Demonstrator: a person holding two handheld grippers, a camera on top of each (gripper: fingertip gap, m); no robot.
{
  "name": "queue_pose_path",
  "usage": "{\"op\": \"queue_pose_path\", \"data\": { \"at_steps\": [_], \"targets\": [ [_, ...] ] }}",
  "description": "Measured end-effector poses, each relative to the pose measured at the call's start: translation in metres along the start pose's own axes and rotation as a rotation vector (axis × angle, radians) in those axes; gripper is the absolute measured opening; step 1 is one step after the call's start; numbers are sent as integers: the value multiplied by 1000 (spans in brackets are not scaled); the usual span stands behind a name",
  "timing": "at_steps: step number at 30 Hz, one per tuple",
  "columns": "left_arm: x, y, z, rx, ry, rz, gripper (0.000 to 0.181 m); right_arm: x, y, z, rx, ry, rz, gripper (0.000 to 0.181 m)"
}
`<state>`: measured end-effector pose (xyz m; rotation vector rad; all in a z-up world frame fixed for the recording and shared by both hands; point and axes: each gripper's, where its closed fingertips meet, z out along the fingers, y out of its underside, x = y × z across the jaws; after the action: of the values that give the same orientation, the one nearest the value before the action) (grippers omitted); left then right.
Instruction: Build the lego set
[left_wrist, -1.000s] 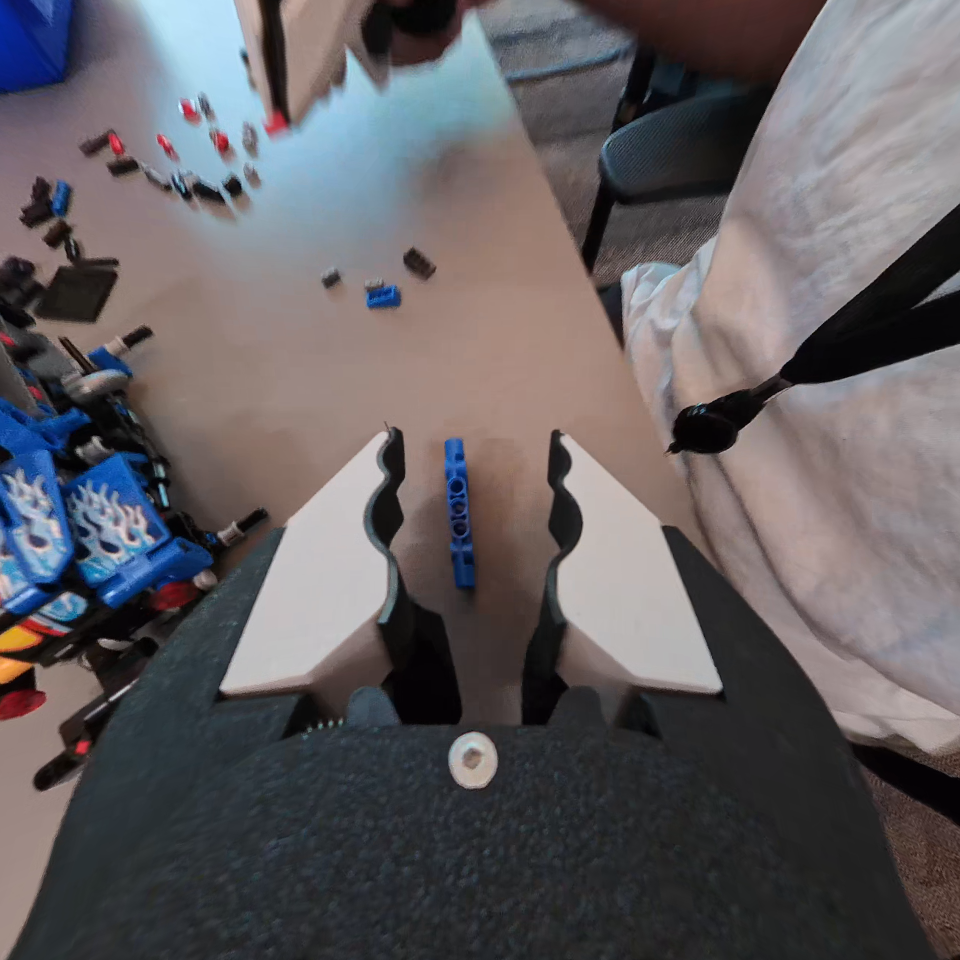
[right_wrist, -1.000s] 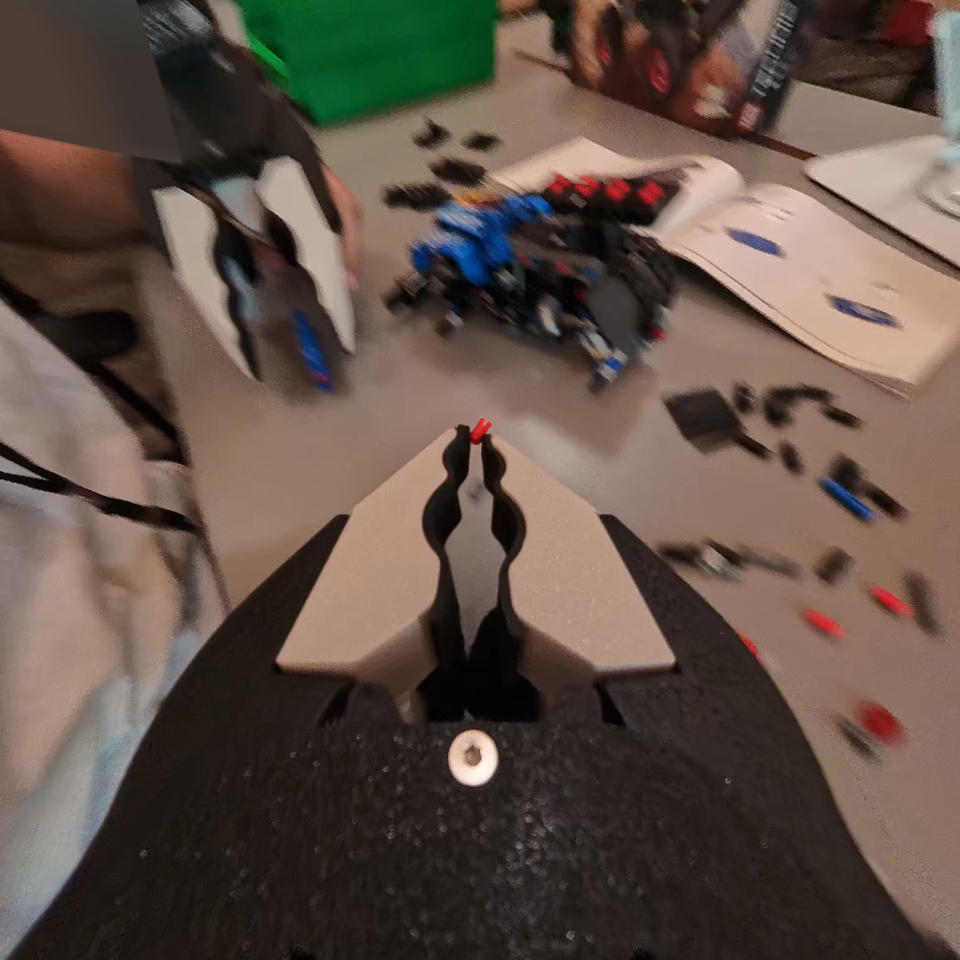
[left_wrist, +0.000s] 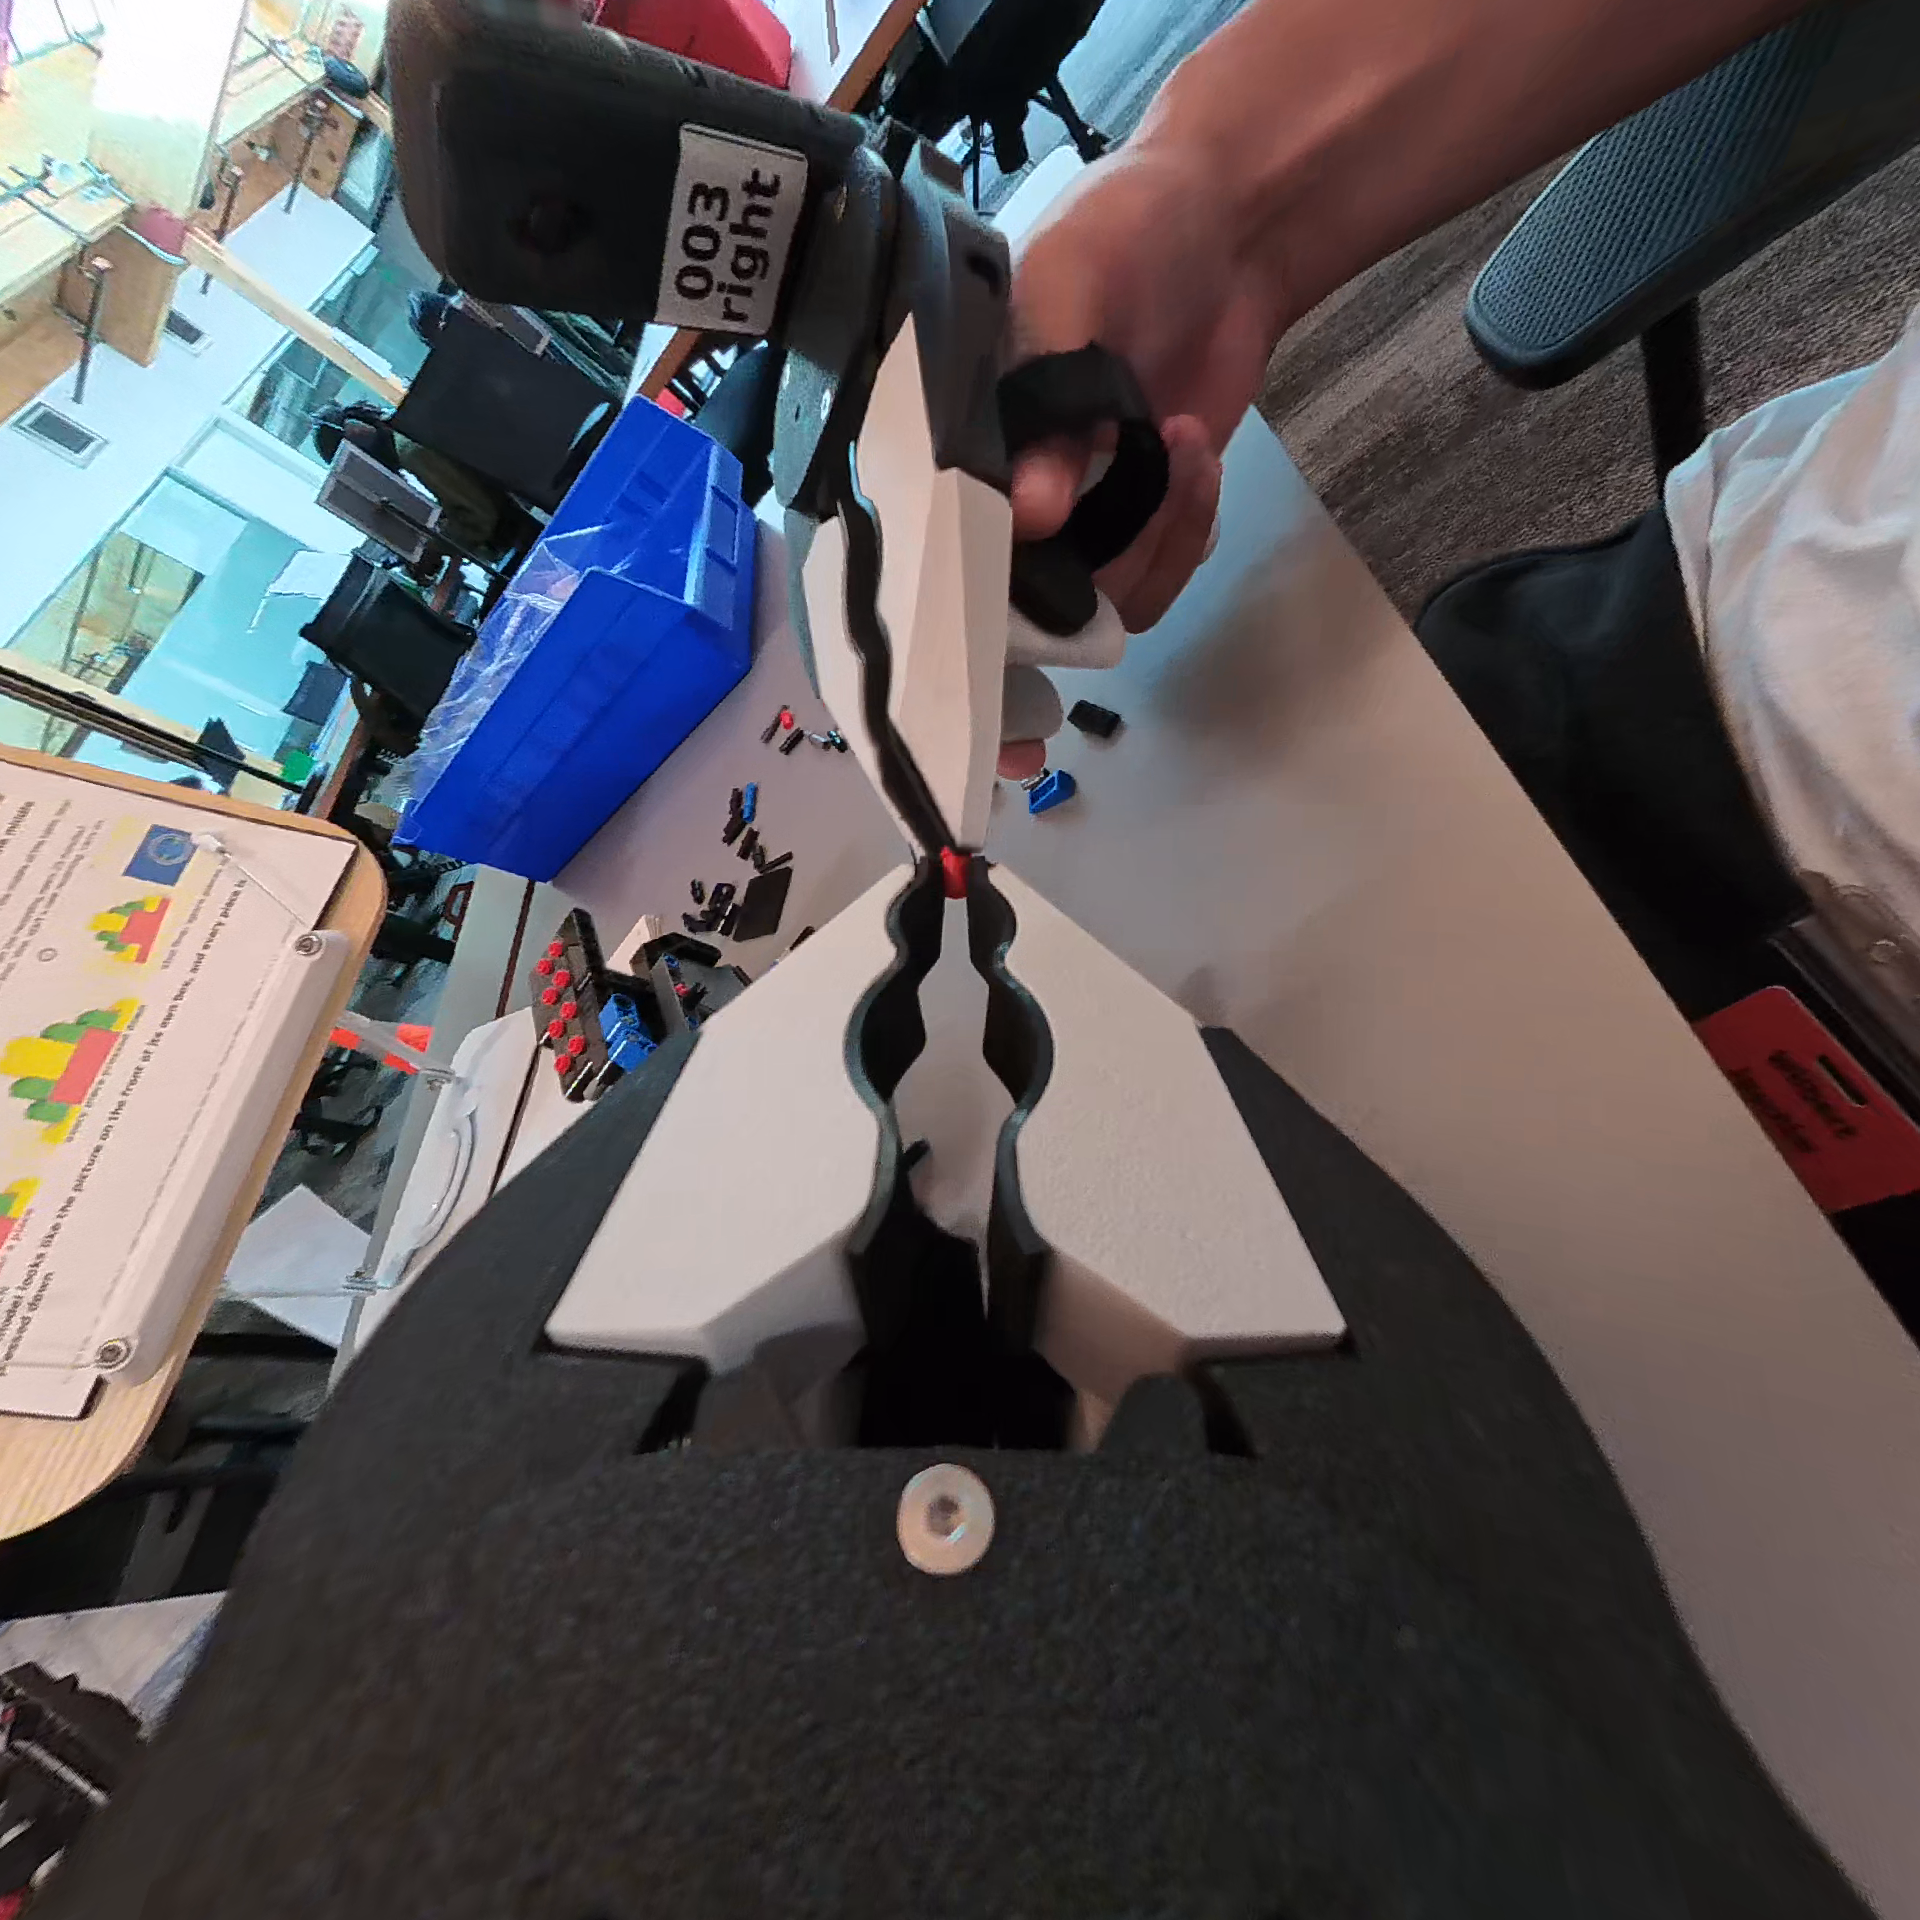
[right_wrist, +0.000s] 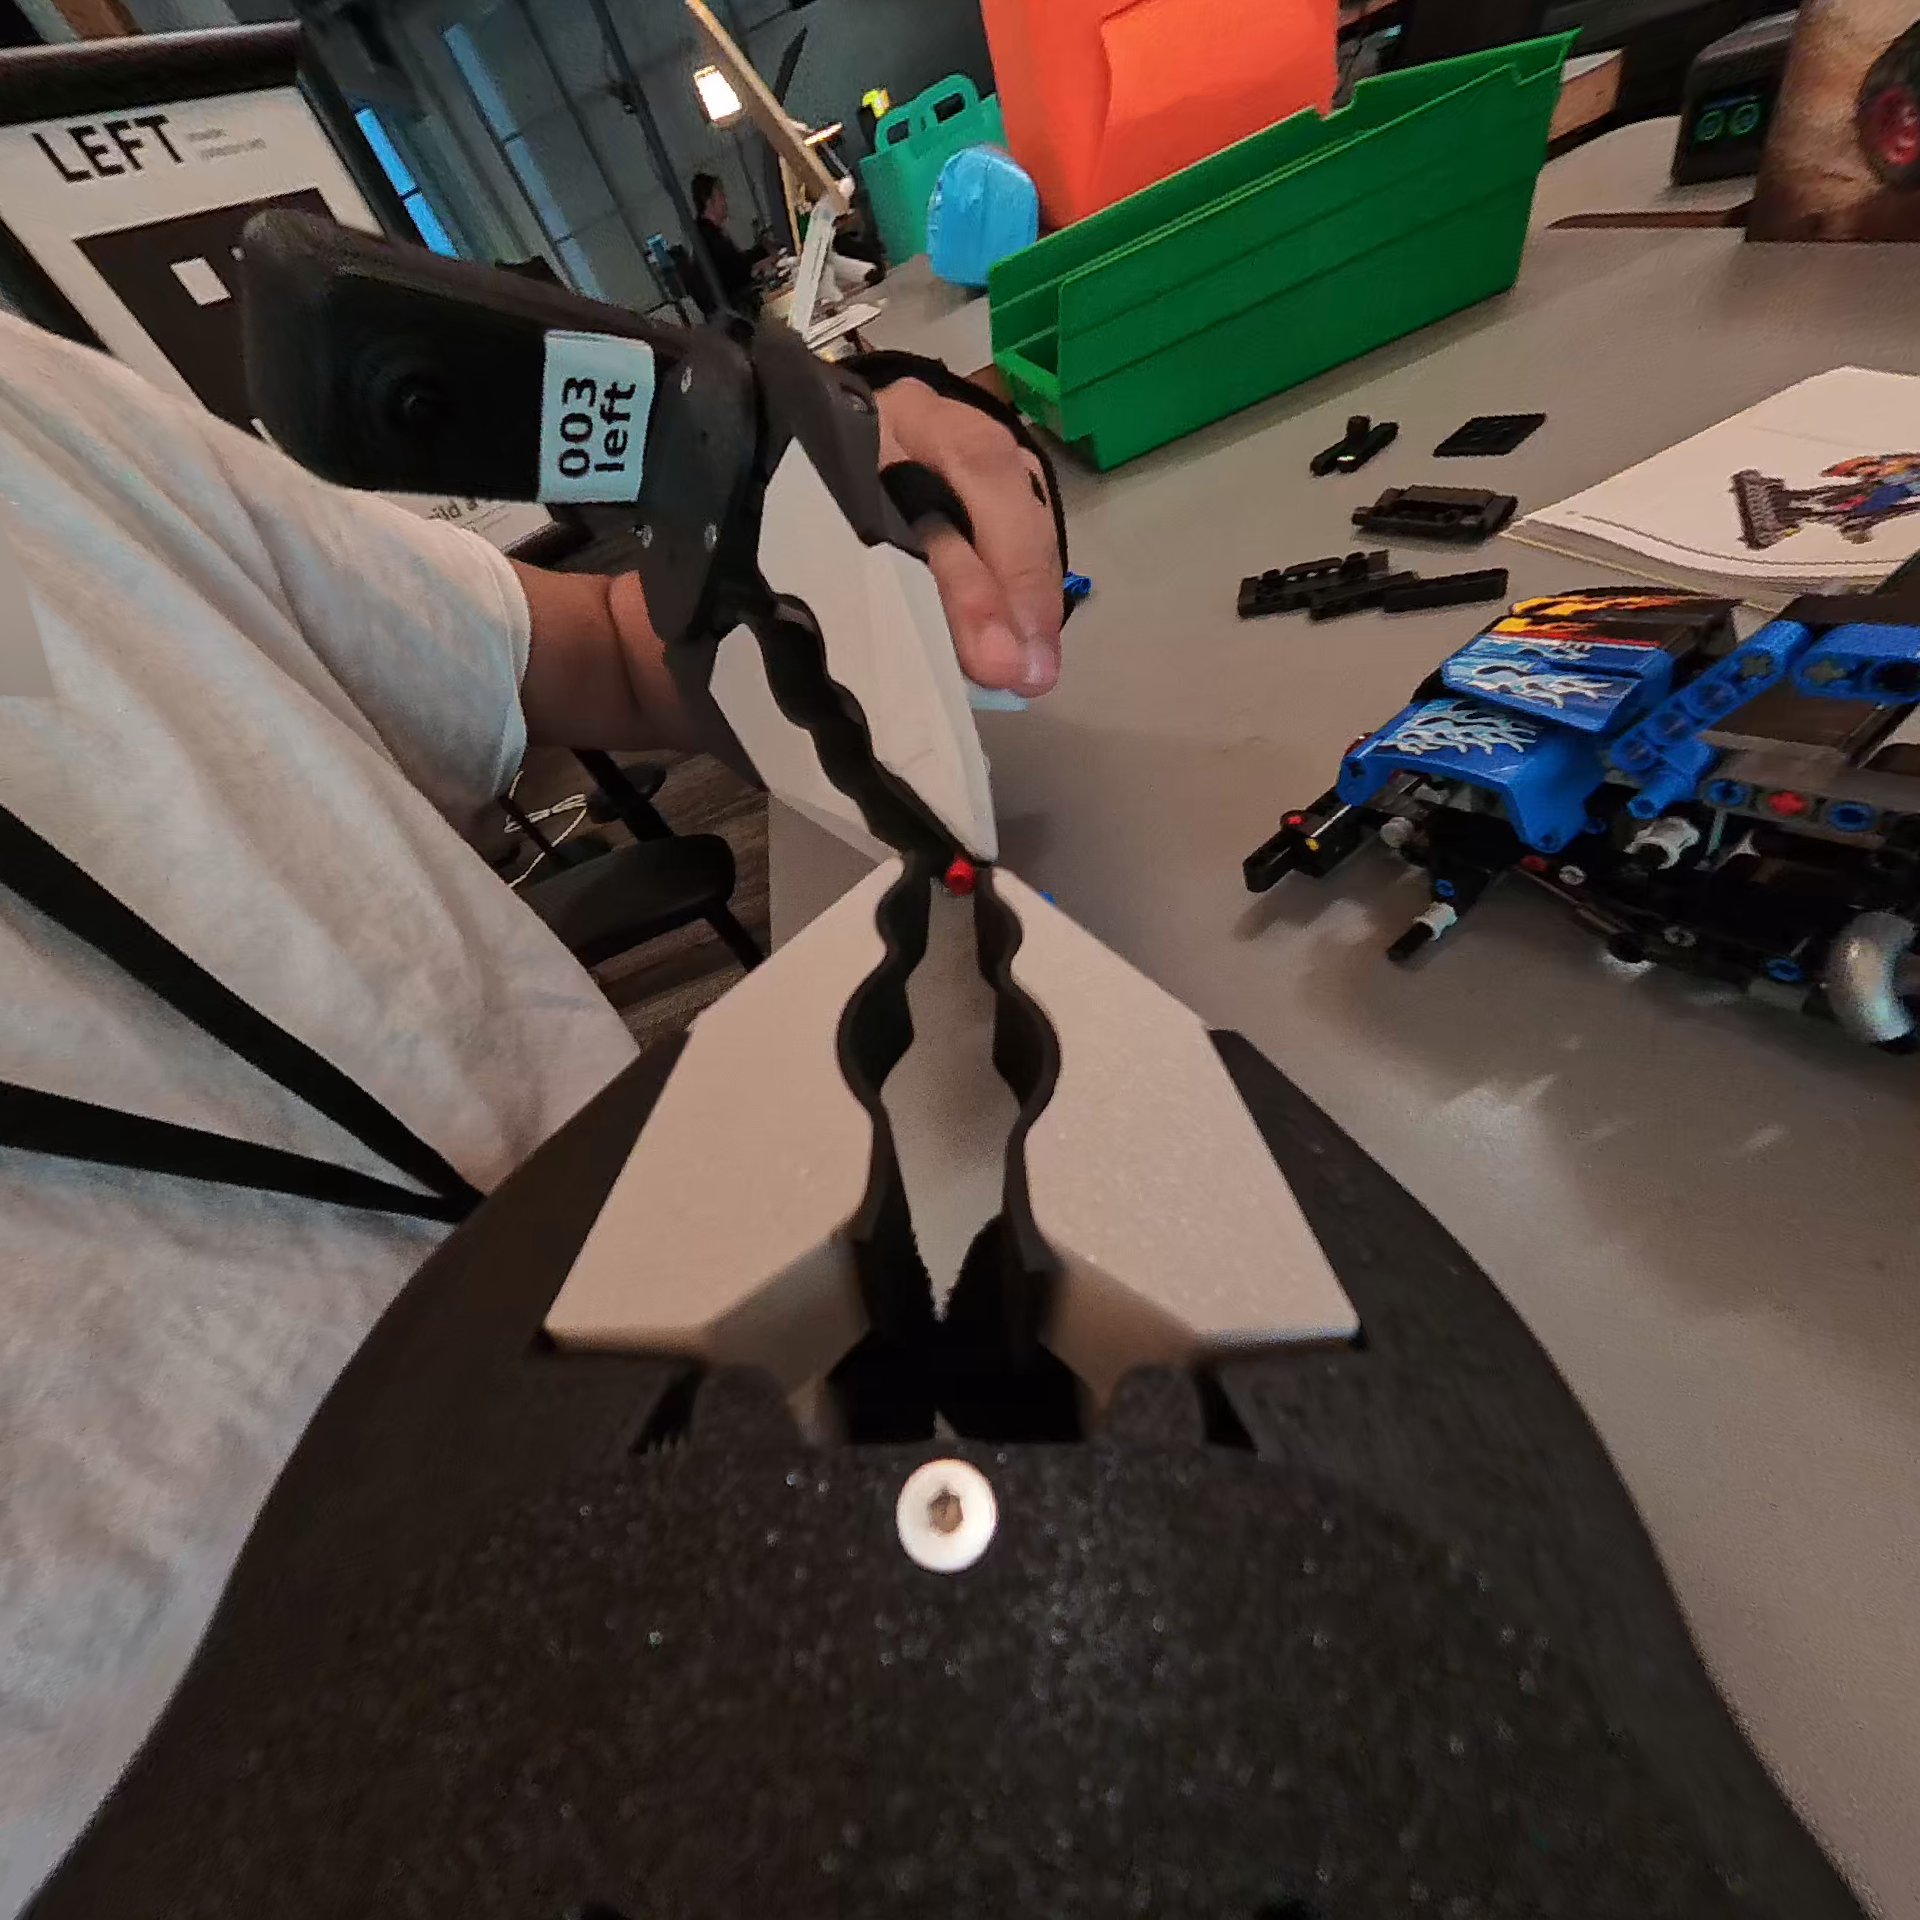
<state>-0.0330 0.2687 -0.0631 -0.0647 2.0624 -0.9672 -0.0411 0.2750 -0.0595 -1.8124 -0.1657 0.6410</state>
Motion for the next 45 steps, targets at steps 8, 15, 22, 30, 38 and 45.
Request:
{"op": "queue_pose_path", "data": {
  "at_steps": [8, 15, 22, 30, 38, 45],
  "targets": [
    [-7, 6, 3, -44, -41, -29, 3, 9, -3, 1, 78, 51, 102, 5],
    [-13, 8, 5, -99, -120, -8, 3, 16, -7, -1, 157, 90, 211, 4],
    [-9, 1, 3, -54, -99, 1, 7, 9, -7, -3, 184, 6, 295, 3],
    [32, 47, 0, -198, 388, -457, 27, 23, 20, -21, -24, 255, 4, 3],
    [47, 59, 24, -226, 366, -428, 6, 14, 38, -13, -140, 297, -140, 4],
    [29, 6, 6, 95, 417, -539, 6, -1, 27, -10, -166, 319, -381, 4]
  ]
}}
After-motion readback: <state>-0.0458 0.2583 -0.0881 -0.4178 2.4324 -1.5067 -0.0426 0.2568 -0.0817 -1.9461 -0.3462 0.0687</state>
